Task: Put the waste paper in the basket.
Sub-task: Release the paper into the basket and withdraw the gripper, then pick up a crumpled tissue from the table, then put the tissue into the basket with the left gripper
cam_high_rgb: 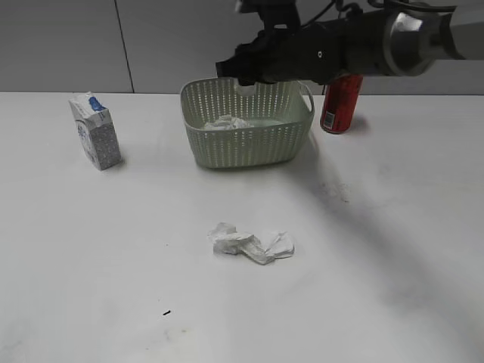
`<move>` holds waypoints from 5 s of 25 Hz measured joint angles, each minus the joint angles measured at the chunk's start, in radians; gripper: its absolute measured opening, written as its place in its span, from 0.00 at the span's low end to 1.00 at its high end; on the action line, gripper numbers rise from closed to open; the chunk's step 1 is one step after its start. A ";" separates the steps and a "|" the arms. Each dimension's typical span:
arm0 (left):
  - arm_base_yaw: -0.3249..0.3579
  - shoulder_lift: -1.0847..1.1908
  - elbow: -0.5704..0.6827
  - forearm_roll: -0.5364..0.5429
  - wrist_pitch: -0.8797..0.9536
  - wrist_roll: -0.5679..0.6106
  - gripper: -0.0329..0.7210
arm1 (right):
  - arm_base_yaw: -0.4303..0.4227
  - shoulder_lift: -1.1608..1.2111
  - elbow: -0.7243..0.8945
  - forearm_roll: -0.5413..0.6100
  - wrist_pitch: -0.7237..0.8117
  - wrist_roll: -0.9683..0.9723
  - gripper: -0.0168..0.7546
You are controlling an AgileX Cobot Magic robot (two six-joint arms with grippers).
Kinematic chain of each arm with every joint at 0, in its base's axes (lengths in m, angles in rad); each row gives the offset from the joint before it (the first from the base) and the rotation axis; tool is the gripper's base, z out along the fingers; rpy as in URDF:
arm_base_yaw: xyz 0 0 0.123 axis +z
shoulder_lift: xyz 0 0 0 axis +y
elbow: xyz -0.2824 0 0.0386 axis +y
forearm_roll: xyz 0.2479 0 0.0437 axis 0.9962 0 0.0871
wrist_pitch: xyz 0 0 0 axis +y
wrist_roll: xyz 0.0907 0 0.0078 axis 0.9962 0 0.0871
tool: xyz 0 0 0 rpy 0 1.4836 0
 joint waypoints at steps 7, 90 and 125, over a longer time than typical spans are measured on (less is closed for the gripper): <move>0.000 0.000 0.000 0.000 0.000 0.000 0.76 | 0.000 -0.006 -0.001 -0.011 0.050 0.000 0.84; -0.669 2.193 -1.029 -0.144 -0.214 0.422 0.76 | -0.423 -2.169 1.184 0.025 0.974 -0.133 0.76; -0.520 2.226 -1.607 -0.008 -0.311 0.423 0.03 | -0.423 -2.169 1.184 0.024 0.974 -0.130 0.76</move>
